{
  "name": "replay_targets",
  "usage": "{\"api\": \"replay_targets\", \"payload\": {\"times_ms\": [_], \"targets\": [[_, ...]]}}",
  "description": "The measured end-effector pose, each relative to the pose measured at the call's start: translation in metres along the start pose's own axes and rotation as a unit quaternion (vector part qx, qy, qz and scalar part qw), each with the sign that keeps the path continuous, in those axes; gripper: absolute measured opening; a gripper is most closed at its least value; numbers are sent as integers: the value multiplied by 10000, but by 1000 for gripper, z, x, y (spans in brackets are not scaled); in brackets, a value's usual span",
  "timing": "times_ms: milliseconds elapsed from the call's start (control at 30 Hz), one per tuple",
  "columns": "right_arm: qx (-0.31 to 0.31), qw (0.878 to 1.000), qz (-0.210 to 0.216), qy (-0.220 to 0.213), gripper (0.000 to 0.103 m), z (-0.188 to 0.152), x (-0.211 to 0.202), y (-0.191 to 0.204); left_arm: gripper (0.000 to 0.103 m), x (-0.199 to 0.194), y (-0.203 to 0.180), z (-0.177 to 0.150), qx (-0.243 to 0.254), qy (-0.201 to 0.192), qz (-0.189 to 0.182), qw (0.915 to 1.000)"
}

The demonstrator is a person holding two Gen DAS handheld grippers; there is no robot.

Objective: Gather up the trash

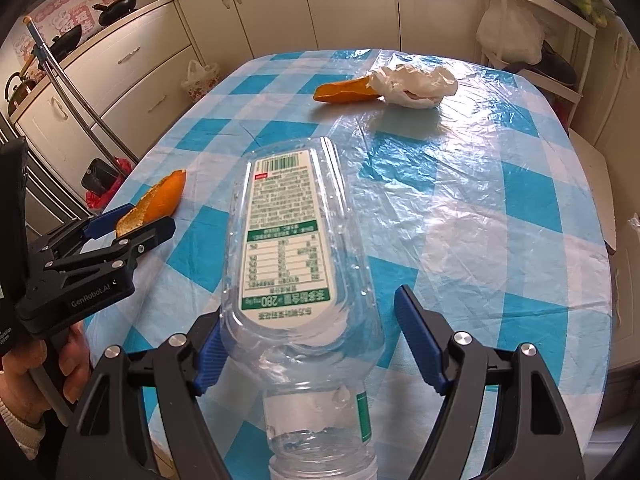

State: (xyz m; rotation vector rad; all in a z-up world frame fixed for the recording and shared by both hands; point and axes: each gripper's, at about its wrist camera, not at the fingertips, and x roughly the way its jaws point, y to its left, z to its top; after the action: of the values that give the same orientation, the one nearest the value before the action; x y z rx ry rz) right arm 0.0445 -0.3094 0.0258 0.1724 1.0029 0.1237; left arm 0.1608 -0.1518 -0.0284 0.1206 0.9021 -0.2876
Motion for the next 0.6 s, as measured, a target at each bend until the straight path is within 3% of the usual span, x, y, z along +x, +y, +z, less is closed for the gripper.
{"api": "replay_targets", "payload": {"times_ms": [167,200,233,333,600], "targets": [[-40,10000,-36,-6,72,-1,0,0,66,-2,-1,0,14,-40,-12,10000],[-79,10000,-52,-18,69,-1,0,1,53,-2,-1,0,19,-52,-91,9999],[-118,9999,-41,-19,62,-1,1,2,31,-1,-3,-1,45,-26,-160,9999],[-205,9998,-73,-49,58,-1,1,5,16,-3,-8,-2,142,-77,-172,9997],[217,9974,439,-530,58,-4,-28,7,13,-58,-3,-7,-21,-479,-337,9983]]}}
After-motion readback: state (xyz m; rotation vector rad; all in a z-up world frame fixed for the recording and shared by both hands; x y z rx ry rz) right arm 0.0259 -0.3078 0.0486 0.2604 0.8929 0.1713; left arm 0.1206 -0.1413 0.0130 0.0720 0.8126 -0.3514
